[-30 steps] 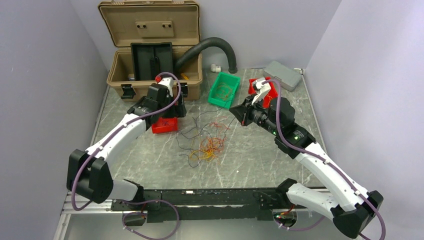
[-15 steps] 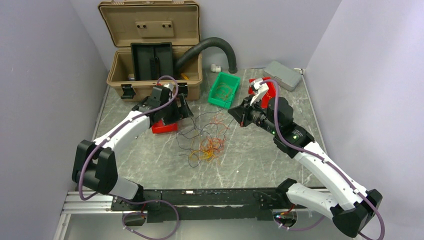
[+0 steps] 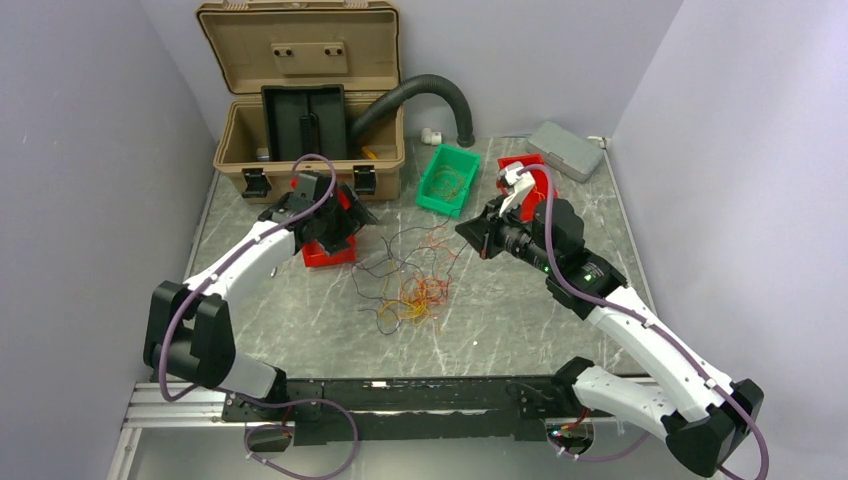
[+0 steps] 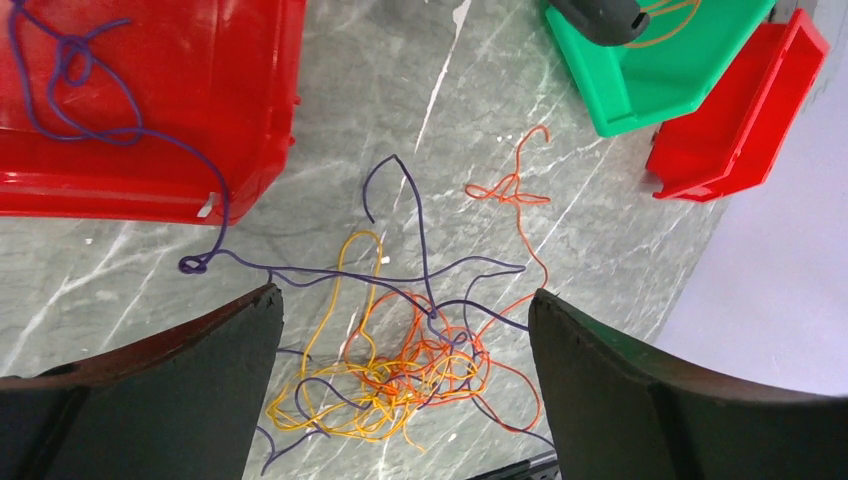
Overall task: Untangle the cables
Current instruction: Untie the cable.
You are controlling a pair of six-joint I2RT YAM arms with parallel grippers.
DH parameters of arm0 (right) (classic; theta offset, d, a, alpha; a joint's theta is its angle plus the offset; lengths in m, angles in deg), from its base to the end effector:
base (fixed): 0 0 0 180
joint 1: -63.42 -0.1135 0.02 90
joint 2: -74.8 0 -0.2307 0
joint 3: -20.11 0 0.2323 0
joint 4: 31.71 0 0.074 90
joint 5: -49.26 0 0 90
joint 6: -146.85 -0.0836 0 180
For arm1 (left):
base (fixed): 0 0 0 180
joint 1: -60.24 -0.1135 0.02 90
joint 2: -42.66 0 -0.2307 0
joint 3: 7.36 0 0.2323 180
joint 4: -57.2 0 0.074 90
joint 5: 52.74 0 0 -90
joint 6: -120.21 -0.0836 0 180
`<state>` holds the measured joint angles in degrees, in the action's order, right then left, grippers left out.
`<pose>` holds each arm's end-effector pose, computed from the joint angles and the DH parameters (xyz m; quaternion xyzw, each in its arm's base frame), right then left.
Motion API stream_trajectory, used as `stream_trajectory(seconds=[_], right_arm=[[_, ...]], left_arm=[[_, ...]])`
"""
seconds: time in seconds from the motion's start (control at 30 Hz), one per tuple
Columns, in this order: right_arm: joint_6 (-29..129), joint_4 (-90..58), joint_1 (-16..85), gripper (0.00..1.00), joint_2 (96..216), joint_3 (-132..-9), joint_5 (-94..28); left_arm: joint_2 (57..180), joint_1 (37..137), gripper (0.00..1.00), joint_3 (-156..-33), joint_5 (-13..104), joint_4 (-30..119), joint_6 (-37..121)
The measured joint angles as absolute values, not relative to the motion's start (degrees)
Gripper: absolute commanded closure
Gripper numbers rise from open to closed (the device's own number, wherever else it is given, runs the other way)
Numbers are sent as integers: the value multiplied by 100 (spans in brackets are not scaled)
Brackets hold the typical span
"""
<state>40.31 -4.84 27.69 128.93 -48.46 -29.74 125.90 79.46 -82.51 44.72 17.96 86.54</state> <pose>0.2035 0.1661 0.3248 -0.1885 0.7551 0.3417 0.5269 0.3072 -0.1186 0.1945 -0.2733 0.8887 -0.2703 0.2498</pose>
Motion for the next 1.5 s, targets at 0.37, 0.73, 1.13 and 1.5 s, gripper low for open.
stream_trajectory(seconds=[0.37, 0.73, 1.13, 1.5], right_arm=[[4022, -495, 2769, 100, 12753, -4800, -3079], [3863, -497, 2771, 100, 12458, -4361, -3319], [3716, -611, 2769, 100, 12456, -4275, -3293], [3716, -611, 2771, 100, 12456, -4275, -3288]], left_arm=[[11309, 7898, 12, -7613, 3547, 1704, 8169], [10566, 7839, 27, -6461, 3506, 1890, 7797], [11458, 7815, 42, -6022, 3823, 2856, 8241], [11685, 7815, 59, -5991, 3292, 3452, 8606]])
